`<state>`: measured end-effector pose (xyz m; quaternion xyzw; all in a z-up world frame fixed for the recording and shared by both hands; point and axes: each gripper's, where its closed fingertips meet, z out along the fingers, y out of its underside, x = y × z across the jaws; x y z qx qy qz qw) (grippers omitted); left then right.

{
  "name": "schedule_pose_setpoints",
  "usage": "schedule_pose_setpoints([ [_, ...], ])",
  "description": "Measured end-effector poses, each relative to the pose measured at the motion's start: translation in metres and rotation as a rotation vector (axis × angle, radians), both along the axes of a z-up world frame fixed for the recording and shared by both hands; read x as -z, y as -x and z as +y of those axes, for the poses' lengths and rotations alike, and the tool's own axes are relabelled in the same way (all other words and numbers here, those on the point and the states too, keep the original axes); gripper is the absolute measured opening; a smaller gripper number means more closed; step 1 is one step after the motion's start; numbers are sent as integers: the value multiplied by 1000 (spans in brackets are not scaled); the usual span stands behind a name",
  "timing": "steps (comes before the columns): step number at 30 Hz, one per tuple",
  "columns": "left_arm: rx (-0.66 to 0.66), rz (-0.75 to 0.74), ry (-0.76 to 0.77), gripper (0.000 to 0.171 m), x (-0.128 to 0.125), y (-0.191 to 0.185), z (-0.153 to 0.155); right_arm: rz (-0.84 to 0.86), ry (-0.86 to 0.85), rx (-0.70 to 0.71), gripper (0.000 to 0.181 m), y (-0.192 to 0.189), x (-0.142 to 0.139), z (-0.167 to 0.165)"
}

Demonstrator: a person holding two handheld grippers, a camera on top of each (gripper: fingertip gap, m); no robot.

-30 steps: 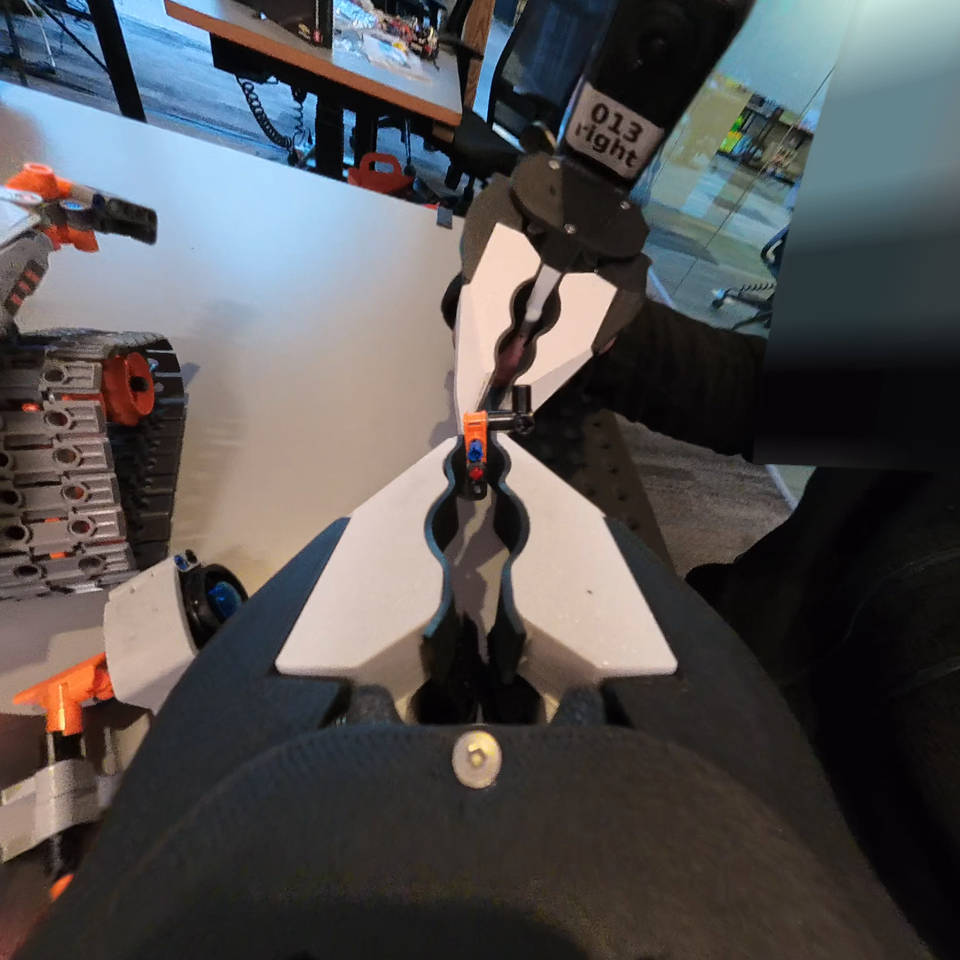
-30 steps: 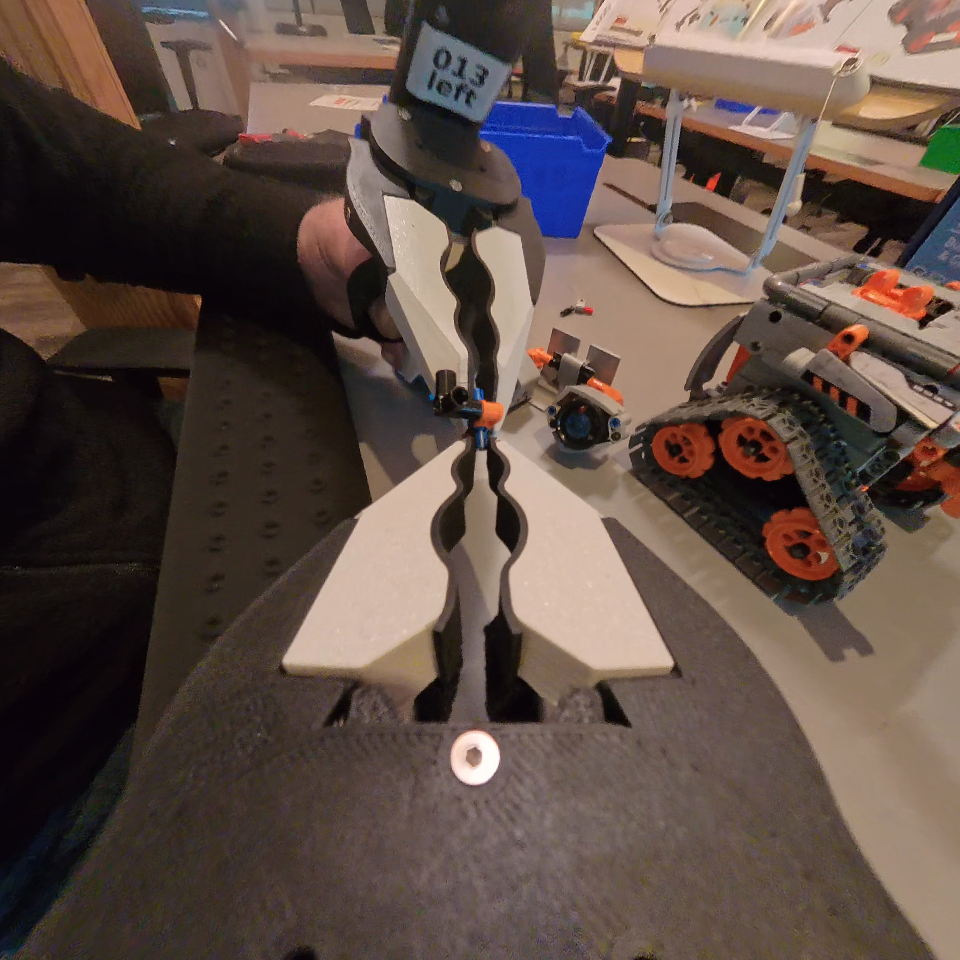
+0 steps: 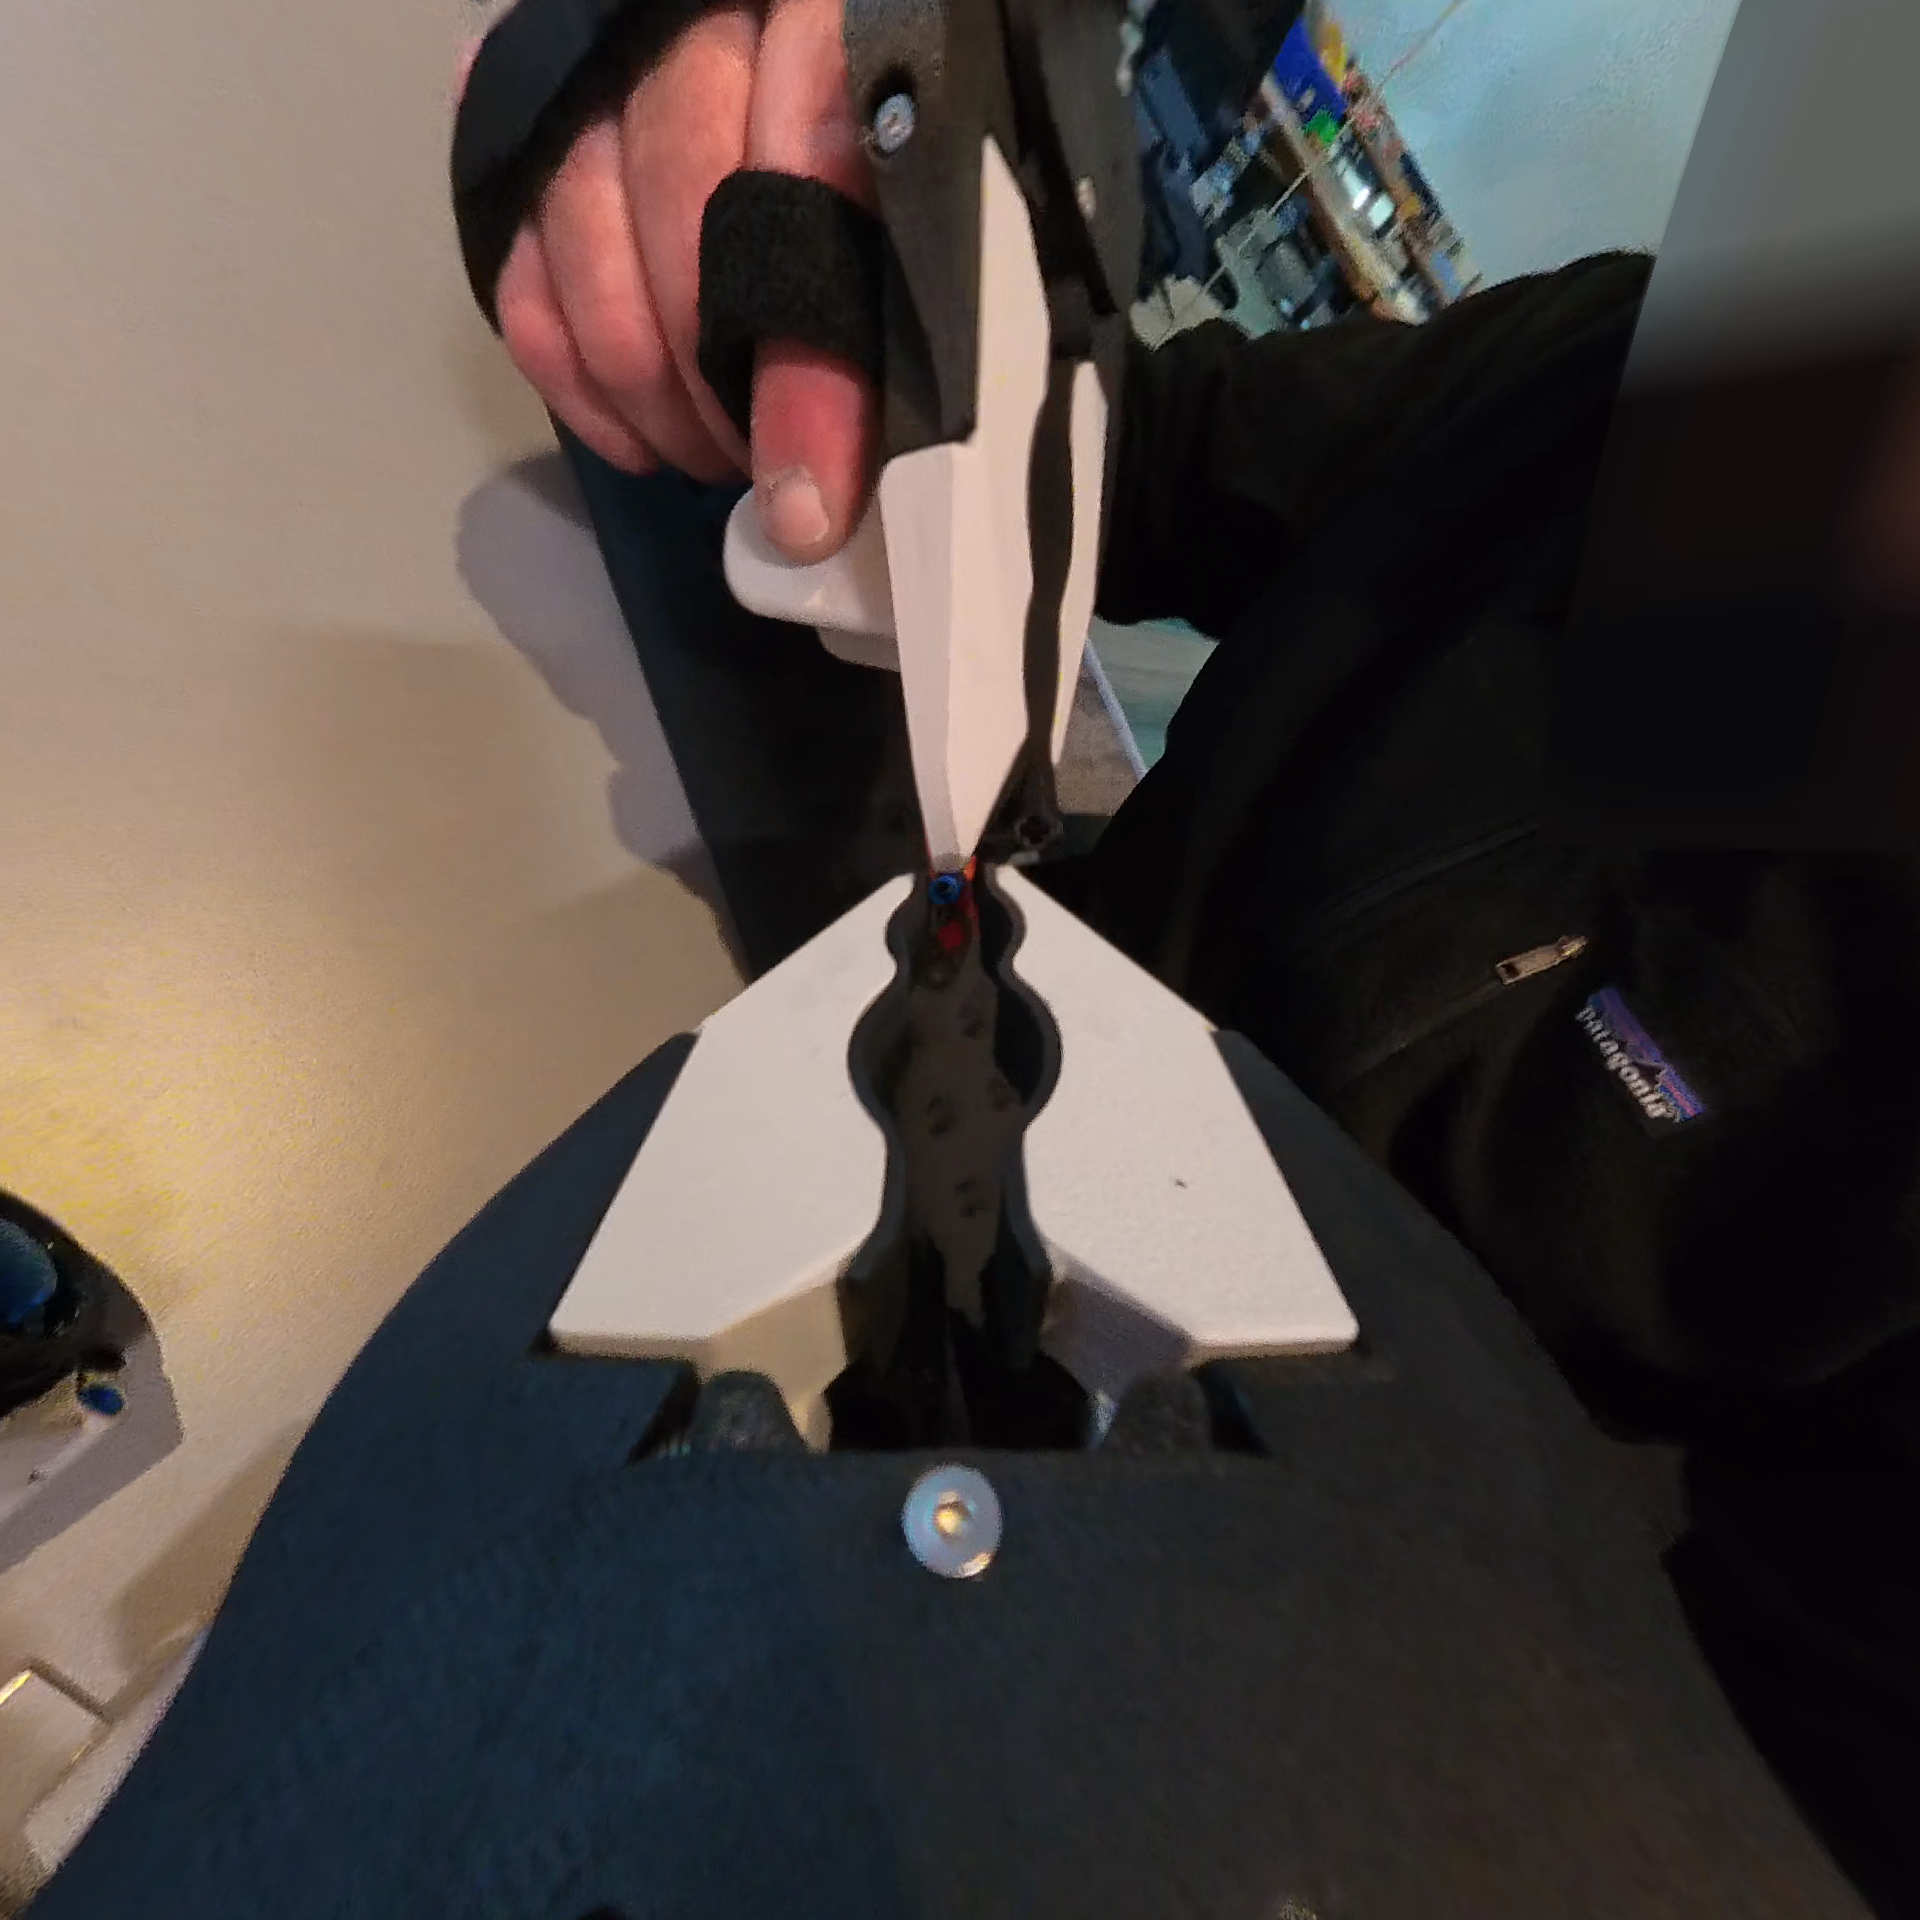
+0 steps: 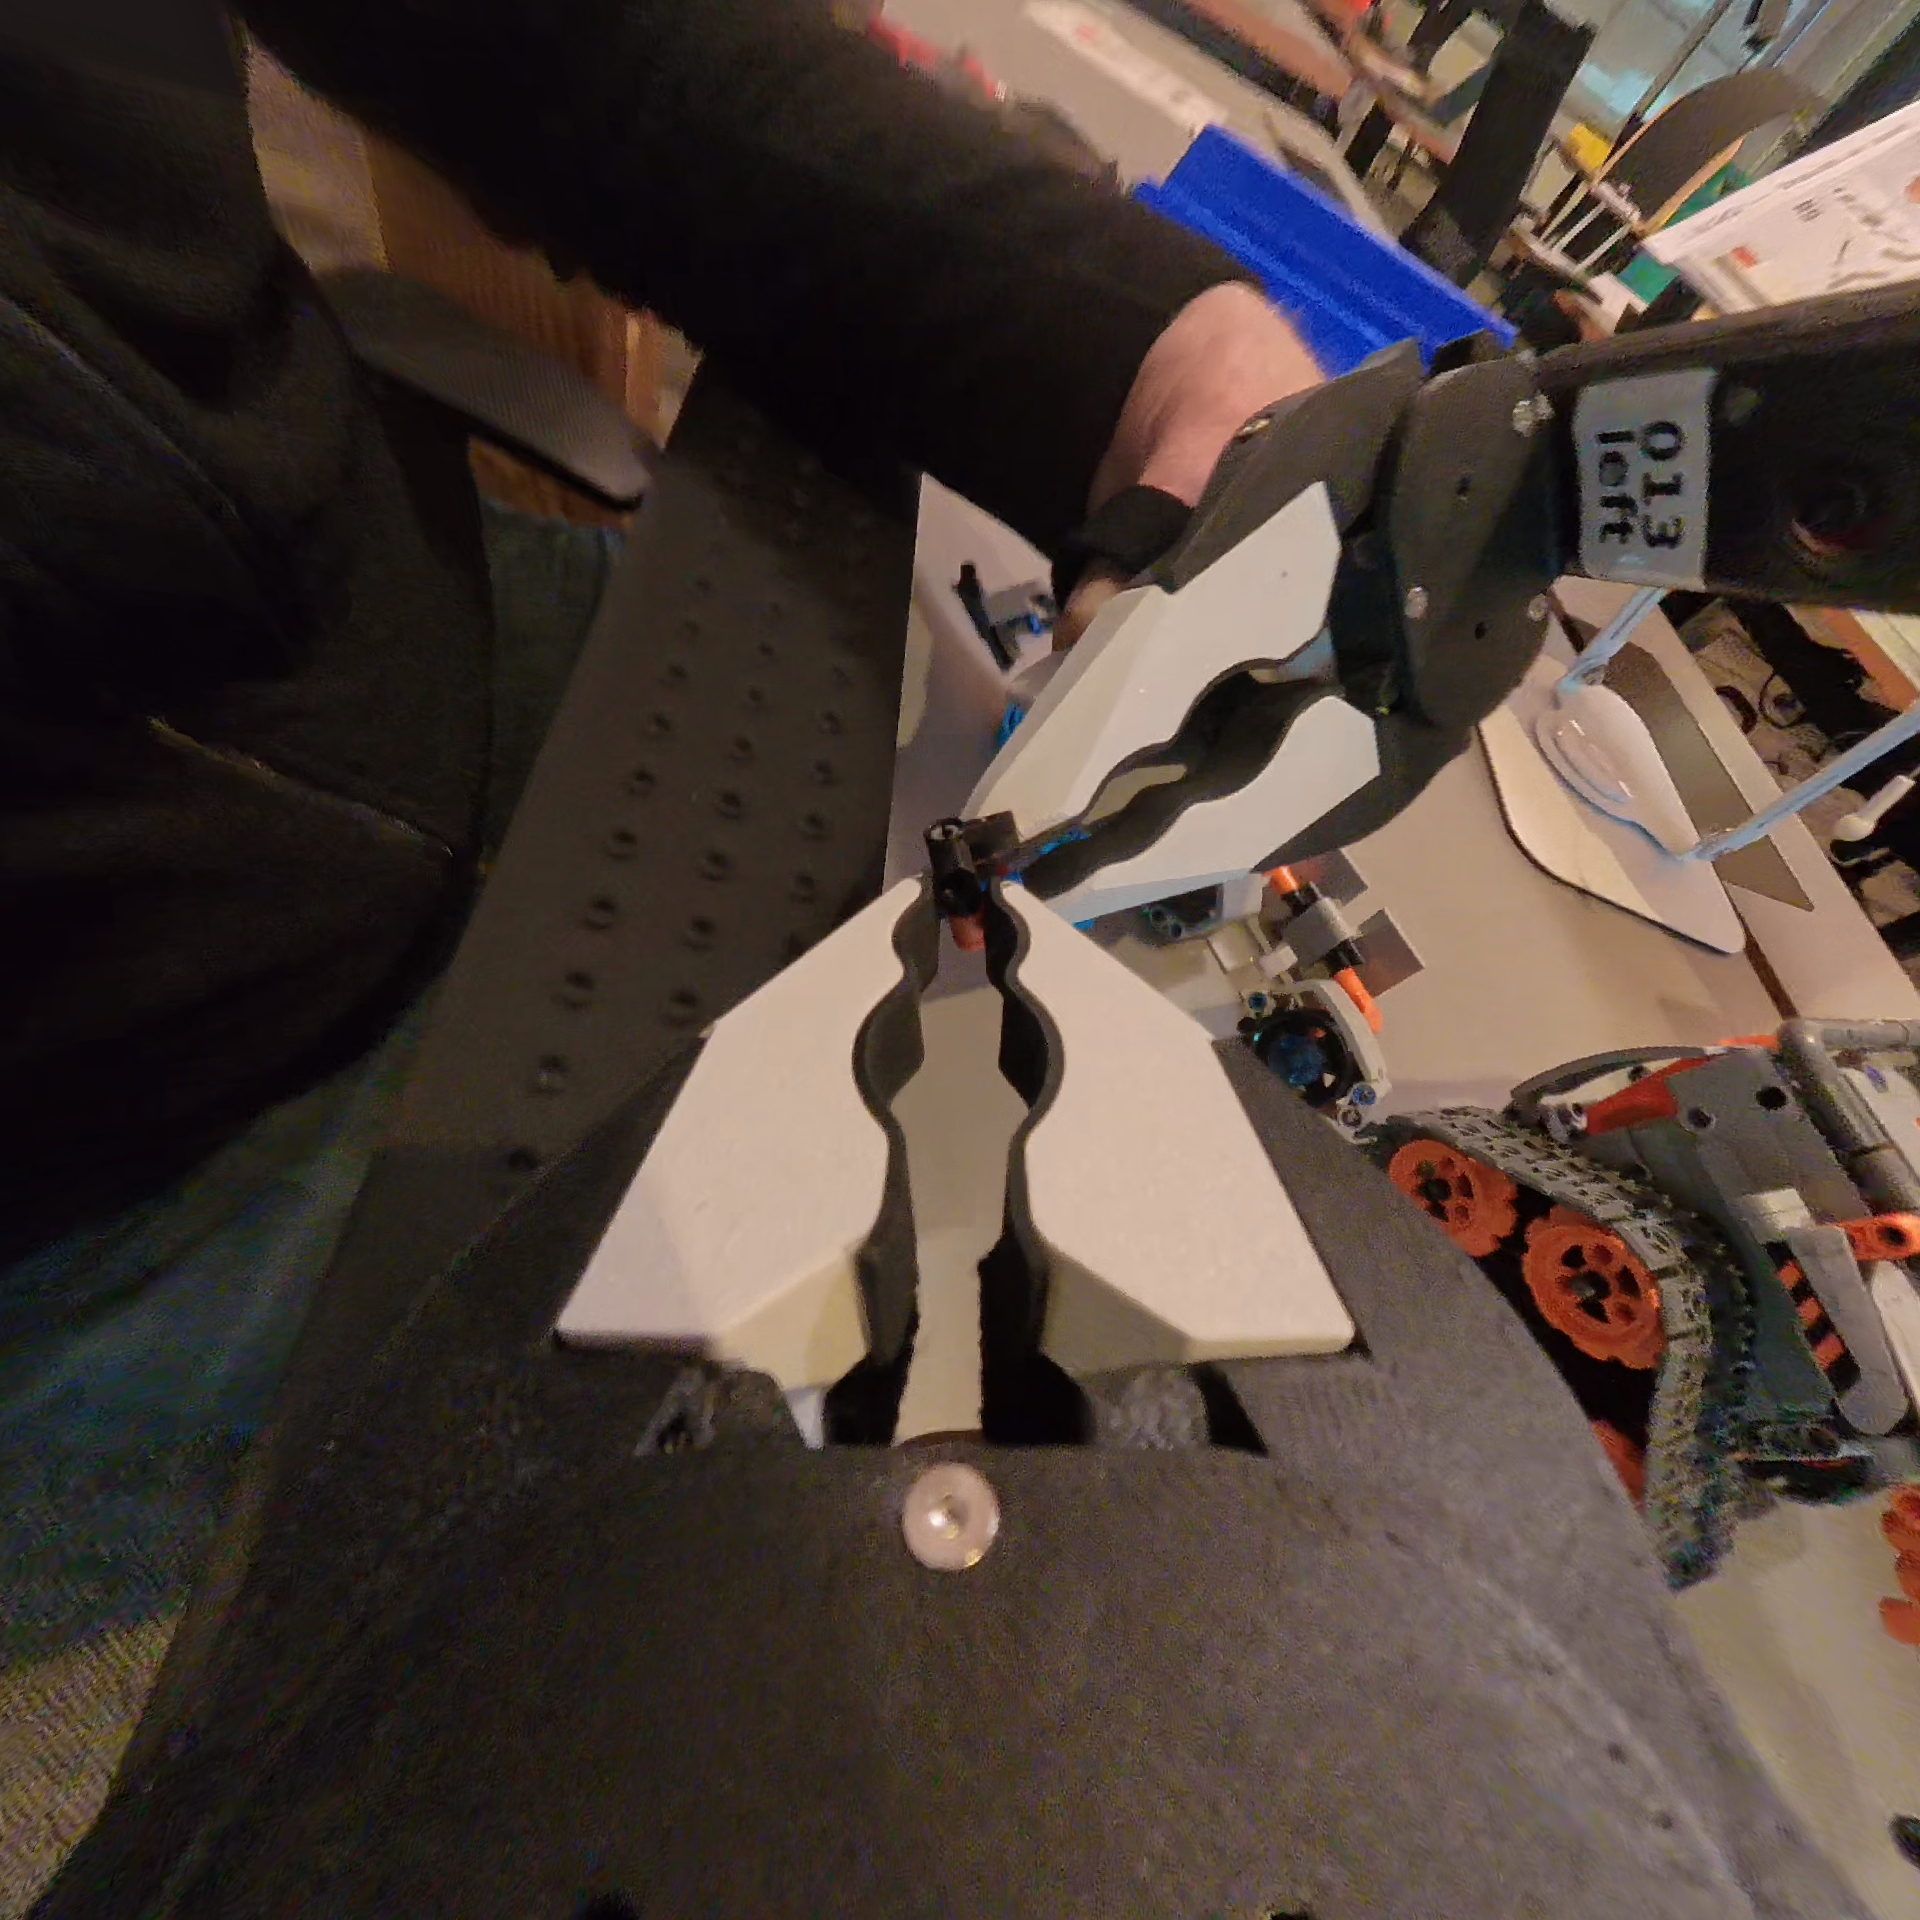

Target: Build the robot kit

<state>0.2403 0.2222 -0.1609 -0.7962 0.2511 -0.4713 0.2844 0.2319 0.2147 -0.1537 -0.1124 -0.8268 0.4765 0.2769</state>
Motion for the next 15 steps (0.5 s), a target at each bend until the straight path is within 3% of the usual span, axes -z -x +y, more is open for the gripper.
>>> schedule_pose_setpoints([
  [3, -28, -27, -56, 10, -16, 3, 0, -2, 111, 14, 6, 2, -18, 2],
  [7, -112, -31, -147, 26, -34, 16, -7, -3, 294, 26, 6, 8, -46, 5],
  [10, -221, 69, -306, 37, -44, 25, -10, -35, 377, 33, 6, 17, -53, 3],
  [15, -392, 329, -507, 41, -48, 37, -21, -67, 459, 27, 6, 33, -65, -13],
])
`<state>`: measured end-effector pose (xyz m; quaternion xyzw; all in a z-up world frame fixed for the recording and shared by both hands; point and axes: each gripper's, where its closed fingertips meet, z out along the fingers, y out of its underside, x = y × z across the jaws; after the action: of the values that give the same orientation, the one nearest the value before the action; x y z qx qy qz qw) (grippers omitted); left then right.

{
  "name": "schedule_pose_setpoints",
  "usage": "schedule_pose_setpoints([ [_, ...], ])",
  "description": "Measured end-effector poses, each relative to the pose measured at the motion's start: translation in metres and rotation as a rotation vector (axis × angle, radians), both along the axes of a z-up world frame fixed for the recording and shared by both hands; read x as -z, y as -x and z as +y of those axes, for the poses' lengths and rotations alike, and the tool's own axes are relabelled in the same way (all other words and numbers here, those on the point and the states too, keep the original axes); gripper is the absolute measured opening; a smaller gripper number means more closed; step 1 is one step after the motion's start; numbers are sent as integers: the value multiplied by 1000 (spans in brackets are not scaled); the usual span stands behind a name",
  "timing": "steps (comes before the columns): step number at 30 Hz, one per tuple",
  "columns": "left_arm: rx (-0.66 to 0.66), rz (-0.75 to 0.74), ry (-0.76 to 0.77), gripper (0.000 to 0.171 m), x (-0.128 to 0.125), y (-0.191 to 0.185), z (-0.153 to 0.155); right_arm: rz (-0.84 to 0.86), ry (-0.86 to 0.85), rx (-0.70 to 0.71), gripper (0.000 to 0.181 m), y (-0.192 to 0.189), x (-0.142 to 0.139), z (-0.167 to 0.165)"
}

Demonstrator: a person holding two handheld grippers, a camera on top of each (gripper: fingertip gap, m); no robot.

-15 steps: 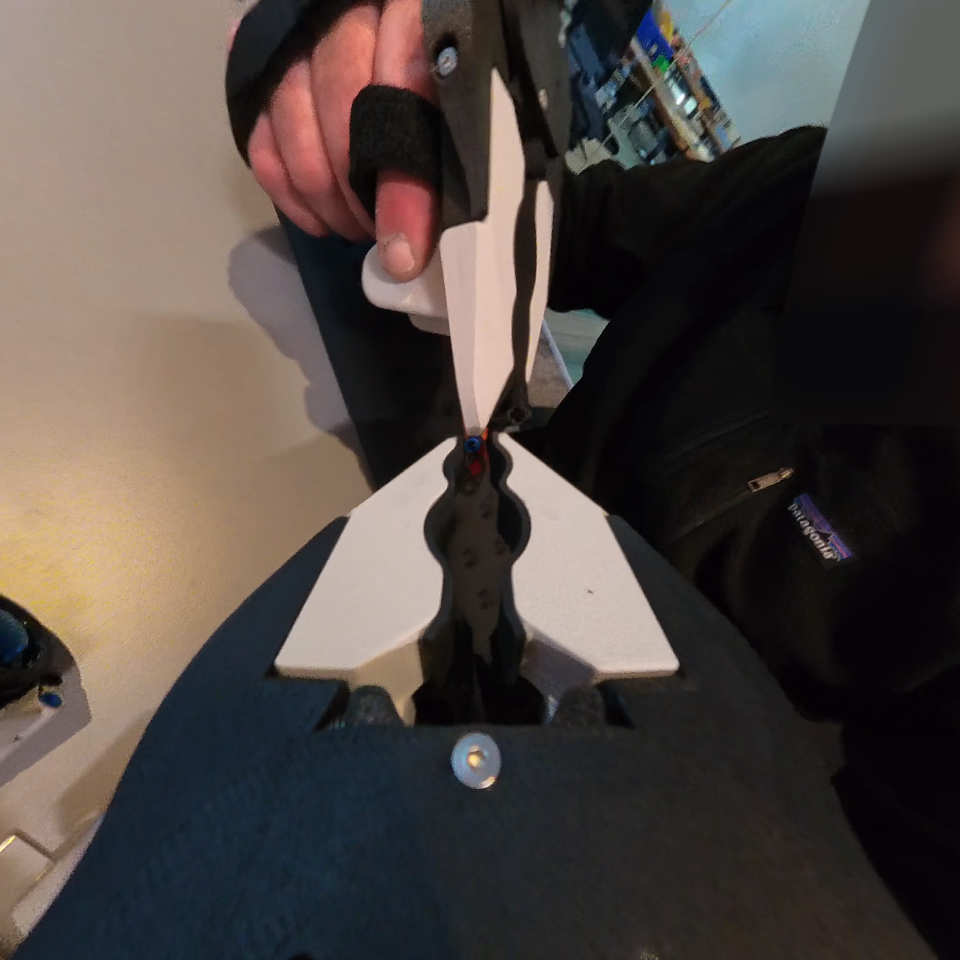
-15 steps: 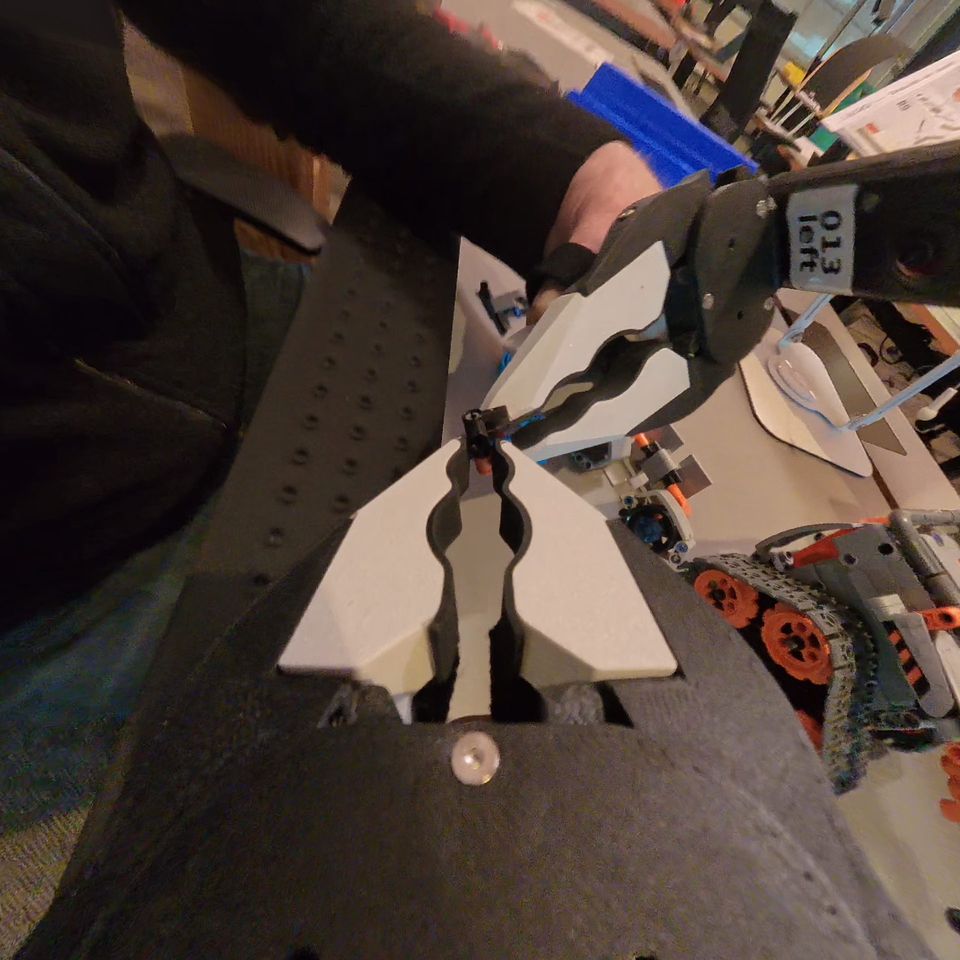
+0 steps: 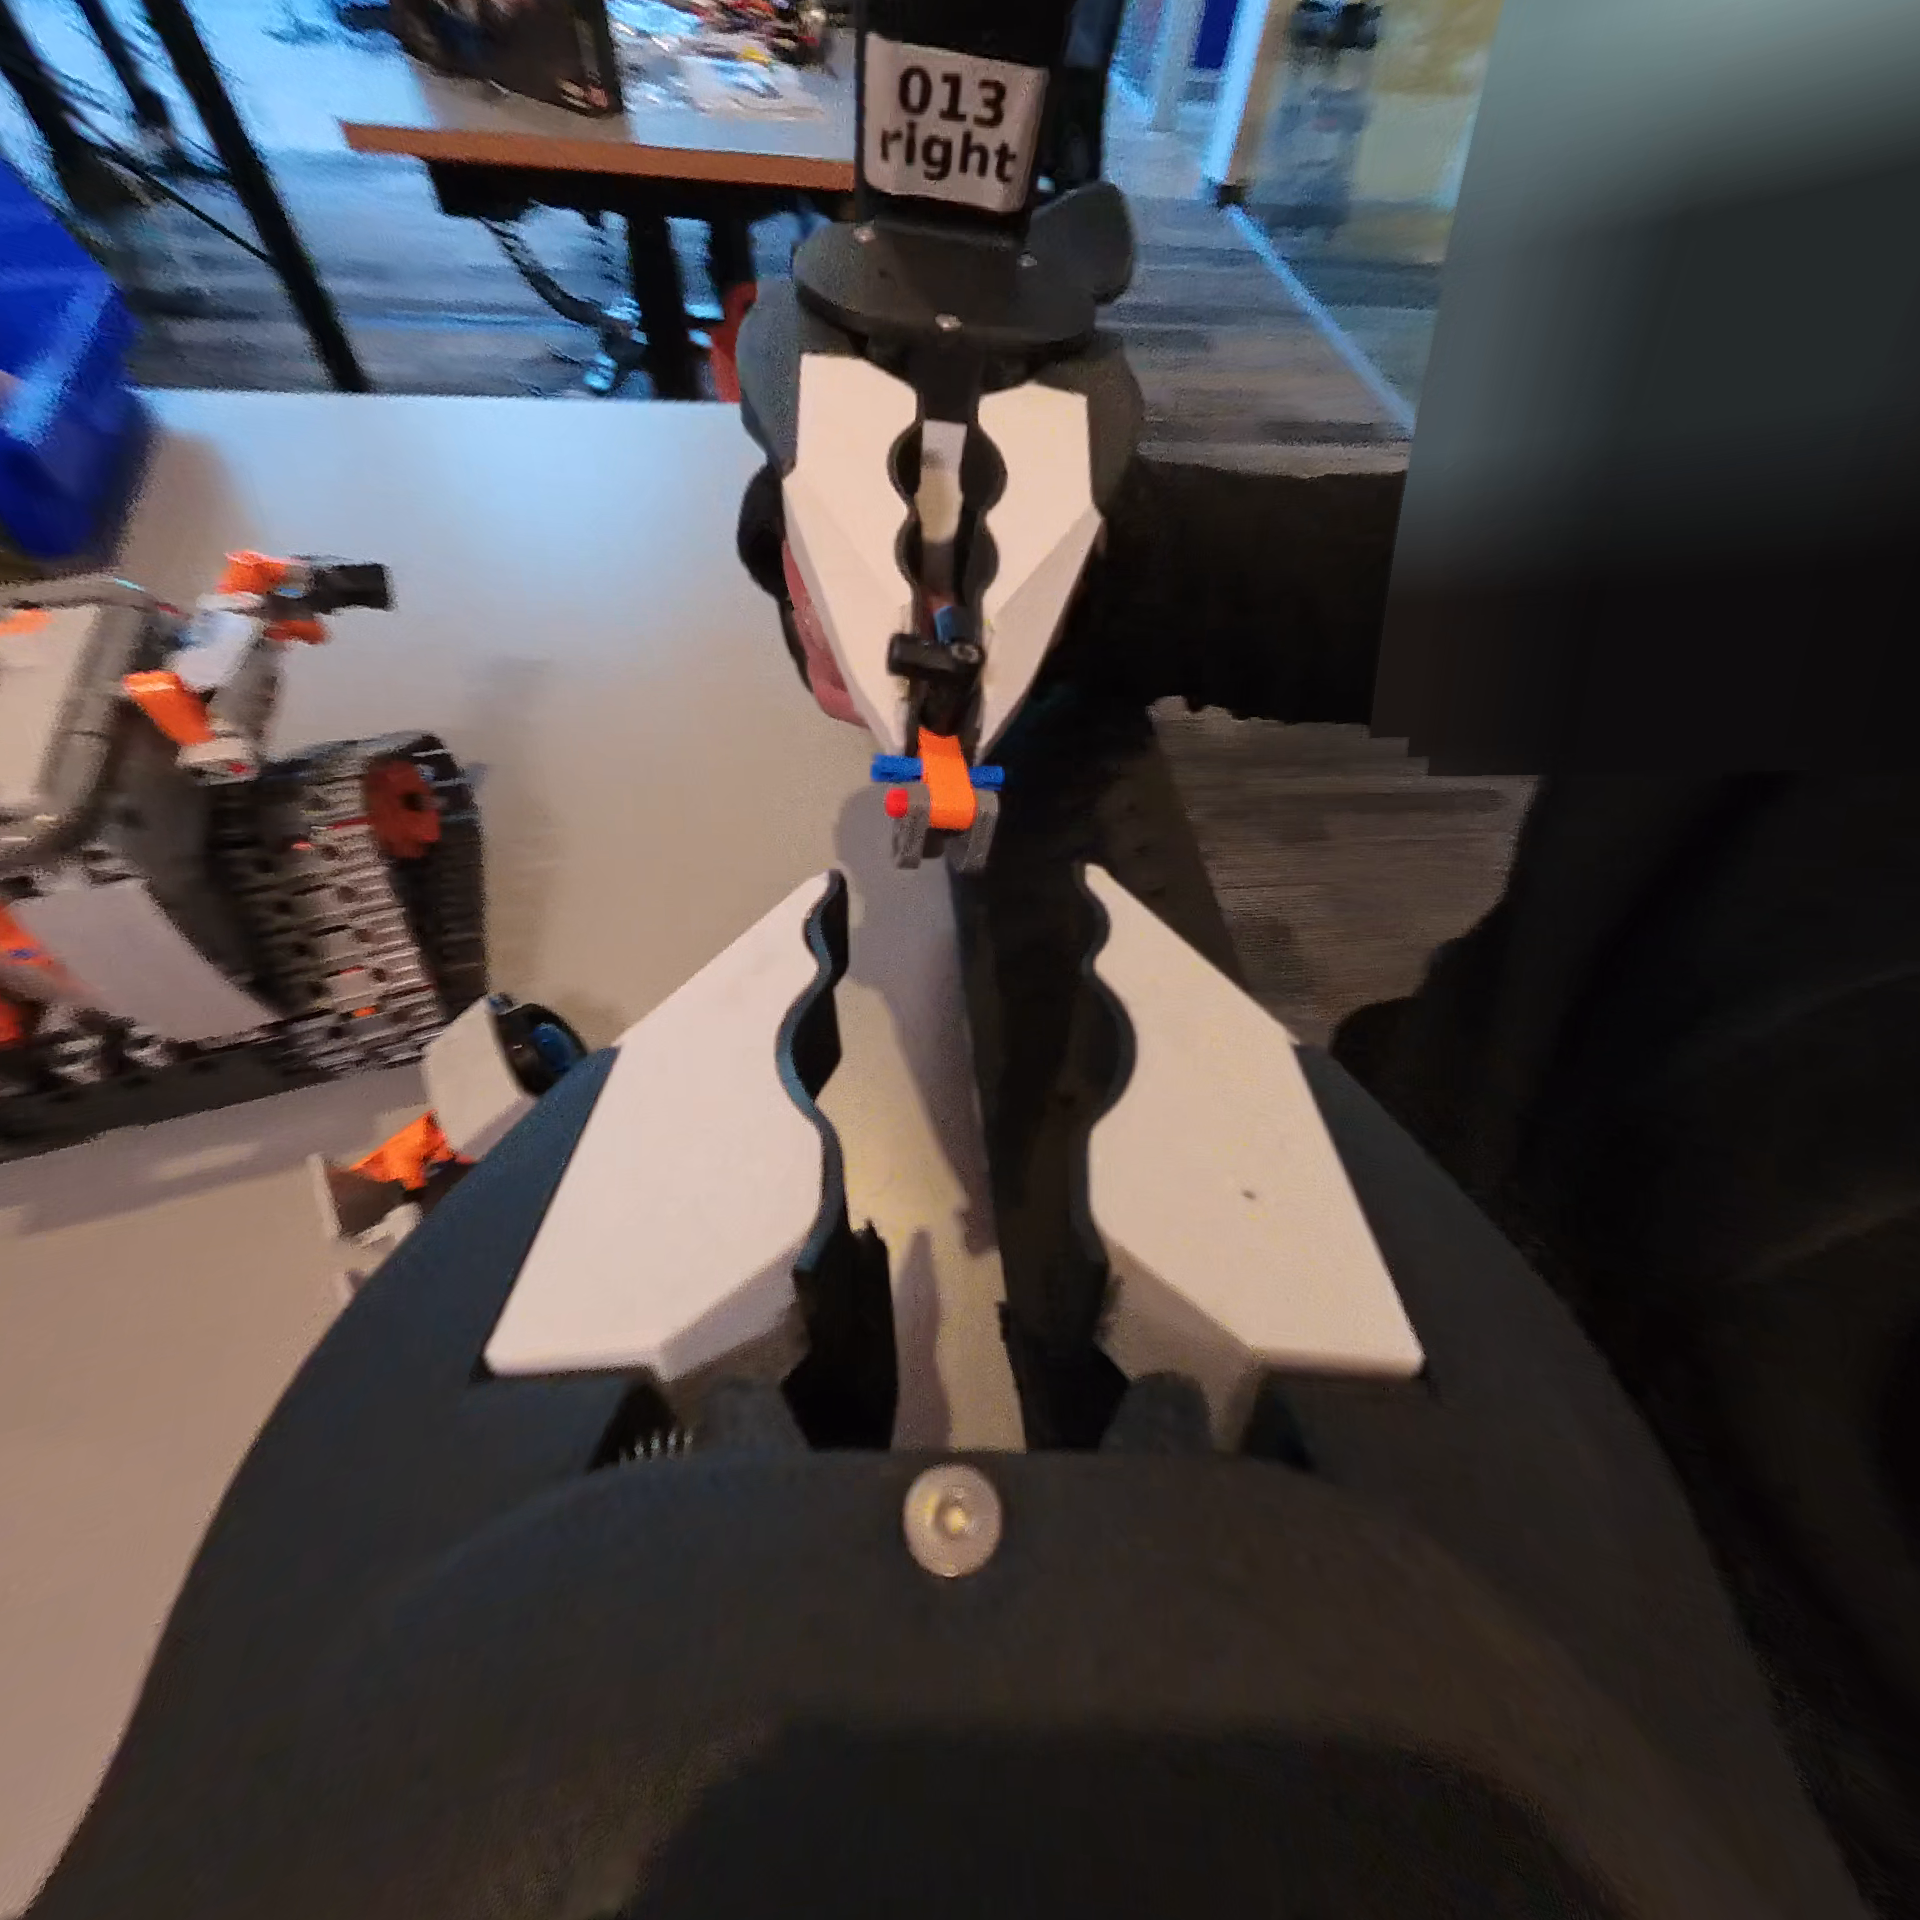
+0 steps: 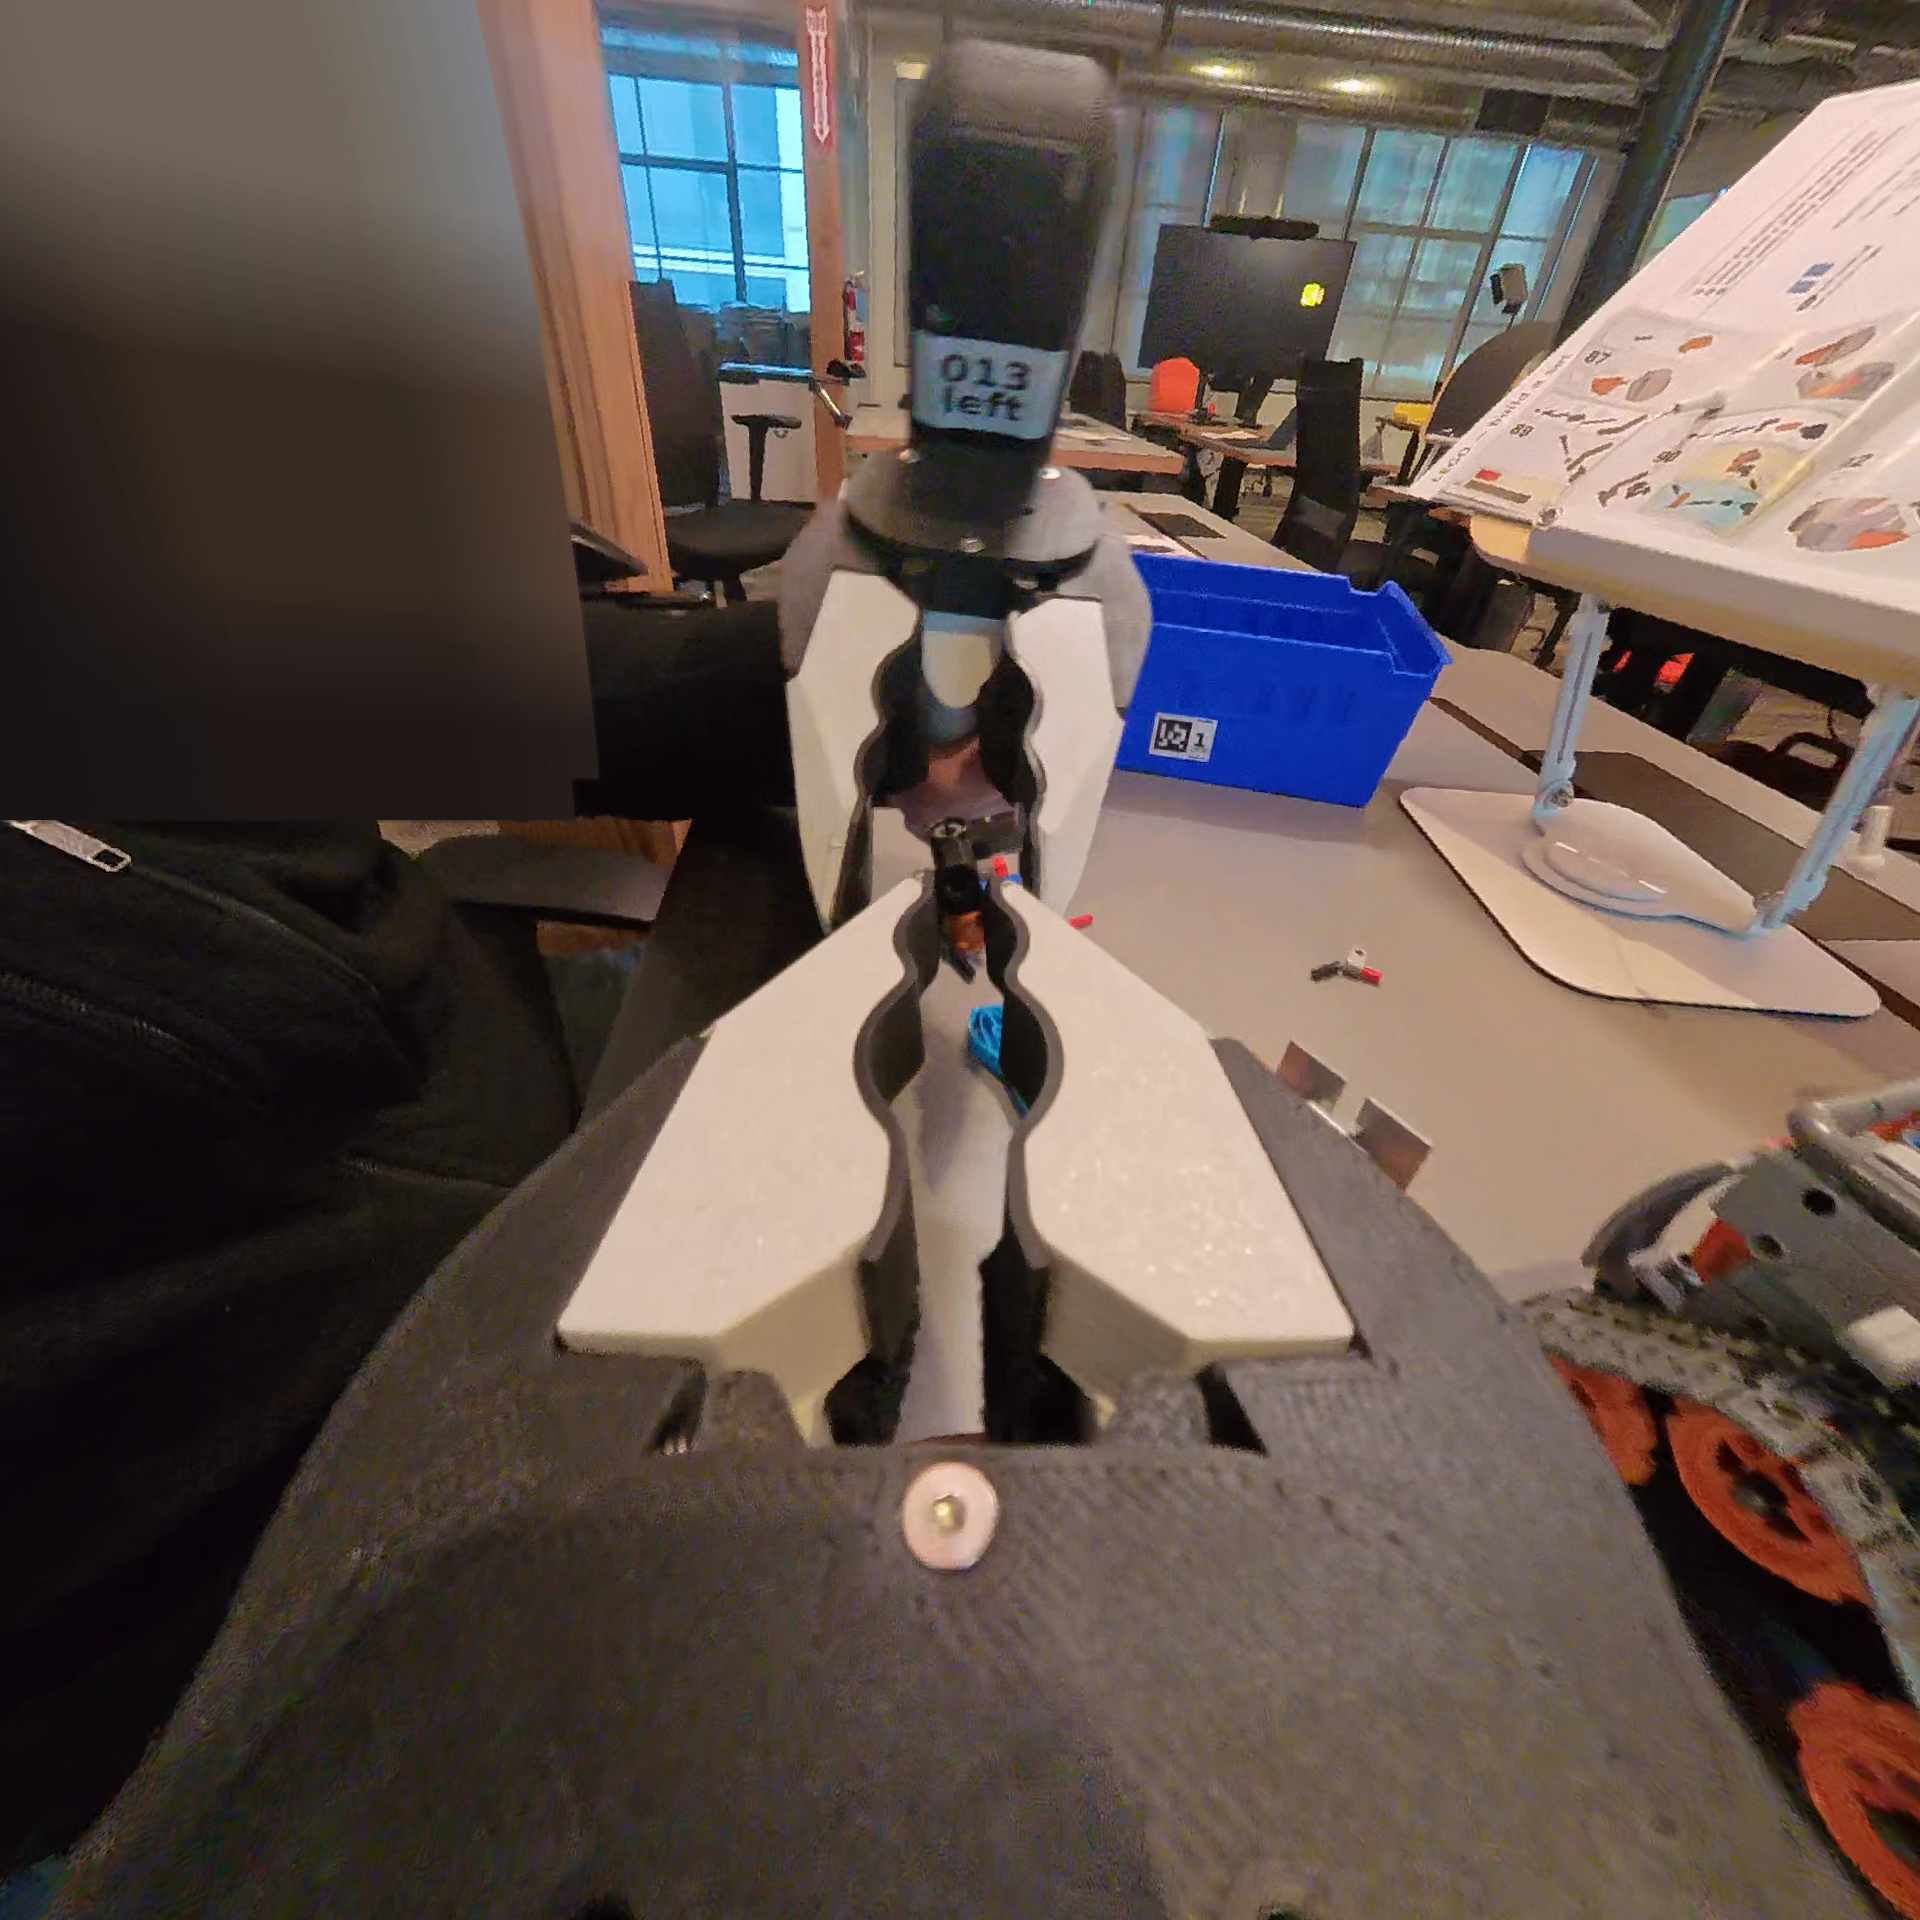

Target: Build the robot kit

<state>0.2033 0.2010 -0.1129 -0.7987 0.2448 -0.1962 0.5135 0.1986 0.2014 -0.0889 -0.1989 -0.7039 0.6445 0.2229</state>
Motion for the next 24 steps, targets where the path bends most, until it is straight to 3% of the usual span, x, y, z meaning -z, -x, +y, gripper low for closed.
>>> schedule_pose_setpoints([
  [4, -117, 44, -107, 18, -10, 16, -16, -18, -32, -2, 6, 16, -5, -25],
  [9, -194, 85, -98, 16, -14, 45, -55, -48, -145, -11, 6, 45, -6, -63],
  [13, -272, 215, -2, 16, -1, 71, -86, -102, -245, -71, 7, 67, 6, -91],
  [19, -330, 241, 141, 16, 23, 98, -120, -164, -408, -131, 5, 94, 33, -118],
  [24, -408, 273, 239, 19, 53, 124, -134, -253, -464, -125, 5, 117, 57, -123],
])
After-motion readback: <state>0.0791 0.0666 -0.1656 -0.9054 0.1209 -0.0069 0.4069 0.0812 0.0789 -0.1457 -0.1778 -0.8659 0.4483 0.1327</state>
